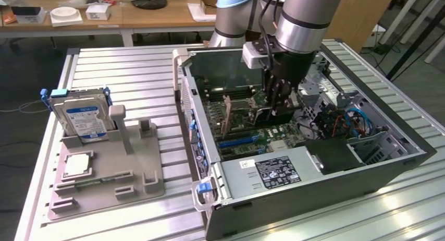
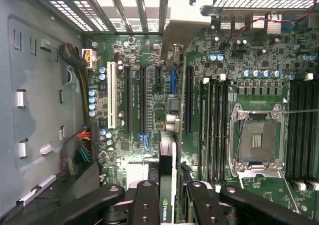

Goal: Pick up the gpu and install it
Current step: 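Press down on the gpu until it lock into place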

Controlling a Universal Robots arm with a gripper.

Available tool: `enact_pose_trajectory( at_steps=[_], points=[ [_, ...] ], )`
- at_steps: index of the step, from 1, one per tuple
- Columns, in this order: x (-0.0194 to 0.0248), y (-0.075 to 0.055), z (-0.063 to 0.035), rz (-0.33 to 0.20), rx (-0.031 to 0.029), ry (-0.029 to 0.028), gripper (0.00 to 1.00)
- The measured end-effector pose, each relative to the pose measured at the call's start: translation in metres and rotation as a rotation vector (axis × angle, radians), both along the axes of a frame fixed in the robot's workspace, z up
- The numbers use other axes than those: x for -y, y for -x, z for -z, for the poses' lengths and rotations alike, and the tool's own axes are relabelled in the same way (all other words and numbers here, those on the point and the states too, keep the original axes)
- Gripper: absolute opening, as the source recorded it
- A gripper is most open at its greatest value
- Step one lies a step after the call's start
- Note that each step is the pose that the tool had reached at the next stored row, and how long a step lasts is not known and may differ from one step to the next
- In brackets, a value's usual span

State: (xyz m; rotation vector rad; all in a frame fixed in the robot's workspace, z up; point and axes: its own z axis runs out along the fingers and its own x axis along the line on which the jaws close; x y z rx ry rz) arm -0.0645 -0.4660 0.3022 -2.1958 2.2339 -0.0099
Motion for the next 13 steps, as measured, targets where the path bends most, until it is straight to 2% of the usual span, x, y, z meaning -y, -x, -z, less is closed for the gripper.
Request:
enact_pose_trajectory(
  at_steps=[13],
  points=[
    [0.0, 0.0, 0.0059, 0.0, 0.0001, -0.0002, 0.26]
  ],
)
